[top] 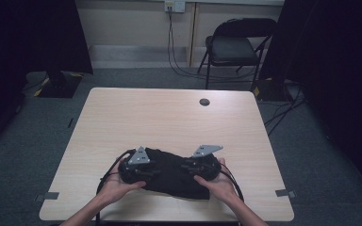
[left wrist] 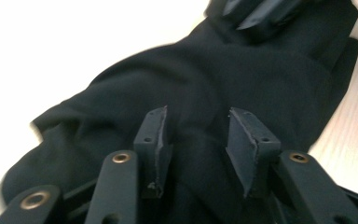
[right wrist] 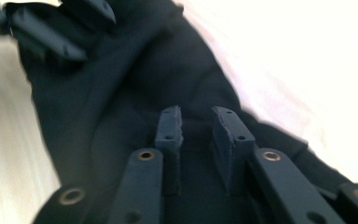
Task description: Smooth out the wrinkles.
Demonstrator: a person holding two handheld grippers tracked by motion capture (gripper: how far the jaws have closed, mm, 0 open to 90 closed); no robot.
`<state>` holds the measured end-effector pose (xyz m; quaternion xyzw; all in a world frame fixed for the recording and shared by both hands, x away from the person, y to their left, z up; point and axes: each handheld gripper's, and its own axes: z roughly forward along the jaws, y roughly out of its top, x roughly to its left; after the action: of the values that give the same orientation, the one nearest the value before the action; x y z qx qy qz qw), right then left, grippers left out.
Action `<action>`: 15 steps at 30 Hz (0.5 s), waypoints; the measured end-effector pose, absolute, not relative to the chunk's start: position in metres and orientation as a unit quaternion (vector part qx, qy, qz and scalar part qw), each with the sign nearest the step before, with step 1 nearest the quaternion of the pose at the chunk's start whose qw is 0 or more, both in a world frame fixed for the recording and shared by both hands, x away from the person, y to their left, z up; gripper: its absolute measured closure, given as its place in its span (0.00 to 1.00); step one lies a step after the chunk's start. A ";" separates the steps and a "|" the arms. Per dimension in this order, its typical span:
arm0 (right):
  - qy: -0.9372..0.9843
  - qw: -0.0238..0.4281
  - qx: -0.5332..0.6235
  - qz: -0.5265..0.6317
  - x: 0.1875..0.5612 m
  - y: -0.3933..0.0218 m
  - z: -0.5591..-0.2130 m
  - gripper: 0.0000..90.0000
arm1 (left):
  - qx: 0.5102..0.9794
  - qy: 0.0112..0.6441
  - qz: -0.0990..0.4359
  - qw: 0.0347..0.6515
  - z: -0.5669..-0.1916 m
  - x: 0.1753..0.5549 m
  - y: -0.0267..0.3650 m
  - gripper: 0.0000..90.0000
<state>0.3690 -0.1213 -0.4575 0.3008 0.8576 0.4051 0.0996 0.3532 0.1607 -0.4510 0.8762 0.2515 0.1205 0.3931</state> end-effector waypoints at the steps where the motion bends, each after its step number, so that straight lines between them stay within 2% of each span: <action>1: 0.856 0.102 0.302 0.407 0.365 -0.125 -0.458 0.70 | 0.878 0.255 0.114 0.389 -0.452 0.352 0.165 0.65; 5: 0.856 0.116 0.298 0.406 0.349 -0.133 -0.466 0.67 | 0.872 0.279 0.090 0.392 -0.456 0.352 0.175 0.64; 7: 0.856 0.125 0.296 0.405 0.345 -0.133 -0.466 0.61 | 0.874 0.274 0.096 0.390 -0.452 0.353 0.173 0.64; 9: 0.858 0.130 0.299 0.396 0.345 -0.132 -0.464 0.56 | 0.861 0.271 0.109 0.417 -0.439 0.355 0.170 0.66; 12: 0.857 0.115 0.303 0.401 0.349 -0.134 -0.472 0.55 | 0.849 0.249 0.108 0.454 -0.426 0.366 0.159 0.63; 14: 0.856 0.113 0.298 0.406 0.350 -0.134 -0.475 0.55 | 0.855 0.250 0.112 0.441 -0.432 0.374 0.148 0.61; 15: 0.858 0.112 0.297 0.404 0.351 -0.134 -0.474 0.54 | 0.868 0.255 0.107 0.412 -0.439 0.378 0.143 0.58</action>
<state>0.3505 -0.1345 -0.4736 0.2975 0.8577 0.4041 0.1122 0.3781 0.1430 -0.4393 0.8681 0.2552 0.1070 0.4122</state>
